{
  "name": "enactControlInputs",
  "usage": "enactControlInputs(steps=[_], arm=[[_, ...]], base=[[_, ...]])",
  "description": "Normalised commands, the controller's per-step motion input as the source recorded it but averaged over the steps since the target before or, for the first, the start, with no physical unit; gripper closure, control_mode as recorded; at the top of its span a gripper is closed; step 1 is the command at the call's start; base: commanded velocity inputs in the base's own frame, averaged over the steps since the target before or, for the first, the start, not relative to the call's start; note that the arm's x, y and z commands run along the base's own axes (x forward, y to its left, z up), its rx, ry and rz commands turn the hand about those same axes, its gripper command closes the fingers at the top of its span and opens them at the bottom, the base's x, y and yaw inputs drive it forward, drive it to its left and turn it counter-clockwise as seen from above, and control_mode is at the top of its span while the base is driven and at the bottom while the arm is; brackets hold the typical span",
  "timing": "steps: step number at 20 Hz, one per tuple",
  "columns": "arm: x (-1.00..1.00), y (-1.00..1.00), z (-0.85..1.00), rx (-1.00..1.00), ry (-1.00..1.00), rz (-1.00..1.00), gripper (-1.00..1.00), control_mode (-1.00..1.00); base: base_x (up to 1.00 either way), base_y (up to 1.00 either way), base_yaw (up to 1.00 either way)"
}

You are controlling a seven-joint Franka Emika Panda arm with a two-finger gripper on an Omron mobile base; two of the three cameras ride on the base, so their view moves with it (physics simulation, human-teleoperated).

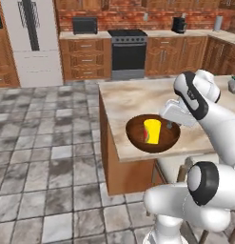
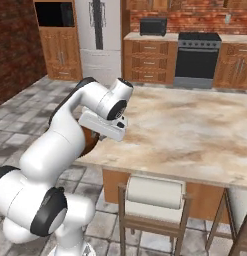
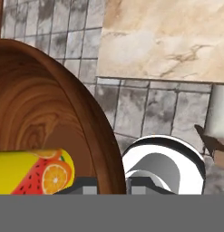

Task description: Place the cup inside the bowl on the dining table and move the bowl to any counter.

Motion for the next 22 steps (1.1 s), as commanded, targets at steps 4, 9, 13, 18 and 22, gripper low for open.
enactControlInputs(steps=[4,9,13,18,22], arm=[[0.00,0.00,0.00,0.00,0.00,0.00,1.00,1.00],[0.00,0.00,0.00,0.00,0.00,0.00,1.00,1.00],[0.00,0.00,0.00,0.00,0.00,0.00,1.00,1.00],[0.00,0.00,0.00,0.00,0.00,0.00,1.00,1.00],[0.00,0.00,0.00,0.00,0.00,0.00,1.00,1.00]], base=[[0.29,0.81,0.00],[0.41,0.79,0.00],[0.44,0.79,0.00],[0.47,0.79,0.00],[0.57,0.75,0.00]])
